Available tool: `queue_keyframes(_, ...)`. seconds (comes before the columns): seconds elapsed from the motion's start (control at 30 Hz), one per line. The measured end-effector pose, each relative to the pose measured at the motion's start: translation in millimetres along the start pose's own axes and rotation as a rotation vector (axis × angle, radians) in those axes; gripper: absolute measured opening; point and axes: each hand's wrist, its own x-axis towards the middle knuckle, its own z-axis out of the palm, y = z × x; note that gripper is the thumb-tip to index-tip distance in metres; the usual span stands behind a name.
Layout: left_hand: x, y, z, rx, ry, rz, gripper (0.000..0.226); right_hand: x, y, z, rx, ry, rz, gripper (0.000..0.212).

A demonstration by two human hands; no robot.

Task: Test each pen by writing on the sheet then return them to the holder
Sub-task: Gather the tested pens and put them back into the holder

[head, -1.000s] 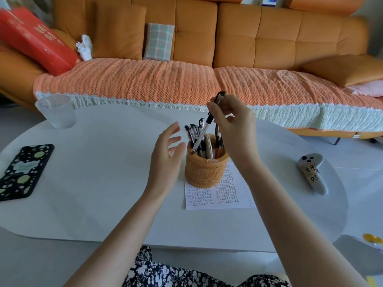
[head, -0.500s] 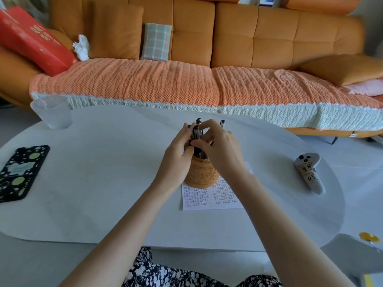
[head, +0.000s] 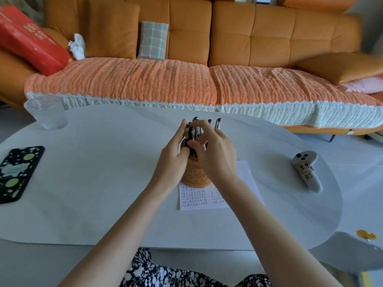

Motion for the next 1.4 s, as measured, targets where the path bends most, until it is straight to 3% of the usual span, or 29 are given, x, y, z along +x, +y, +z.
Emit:
queue_keyframes(0.17, -3, 1, 0, 0.061, -0.004, 0.025, 0.061, 3, 11, 7, -0.11, 0.168, -0.134, 0.024)
queue_keyframes(0.33, -2, 6, 0, 0.176, -0.001, 0.106, 0.061, 17, 28, -16, 0.137, 0.24, 0.034, 0.041)
queue_keyframes(0.43, 6, 9, 5, 0.237, 0.004, 0.109, 0.064, 28, 32, -23, 0.25, 0.091, 0.237, 0.048)
queue_keyframes(0.5, 13, 10, 9, 0.265, 0.019, 0.089, 0.068, 32, 32, -20, 0.276, -0.002, 0.28, 0.045)
queue_keyframes(0.7, 27, 7, 19, 0.396, 0.071, 0.18, 0.063, 29, 30, -11, 0.232, -0.024, 0.231, 0.035)
queue_keyframes(0.8, 26, 5, 18, 0.551, 0.073, 0.22, 0.053, 23, 34, -8, 0.184, -0.047, 0.18, 0.036)
queue_keyframes(0.97, 26, 6, 10, 0.82, 0.054, 0.192, 0.055, 20, 40, -10, 0.149, -0.094, 0.152, 0.042)
queue_keyframes(1.07, 23, 8, 9, 0.557, -0.008, 0.157, 0.059, 10, 43, -14, 0.301, -0.137, 0.259, 0.059)
queue_keyframes(1.2, 17, 8, 7, 0.149, 0.007, 0.065, 0.067, -7, 47, -21, 0.463, -0.363, 0.343, 0.06)
queue_keyframes(1.33, 14, 2, 1, -0.053, 0.005, -0.098, 0.059, -12, 55, -9, 0.331, -0.437, 0.357, 0.114)
queue_keyframes(1.4, 14, -11, -6, -0.133, 0.035, -0.165, 0.05, -10, 57, -6, 0.34, -0.391, 0.368, 0.116)
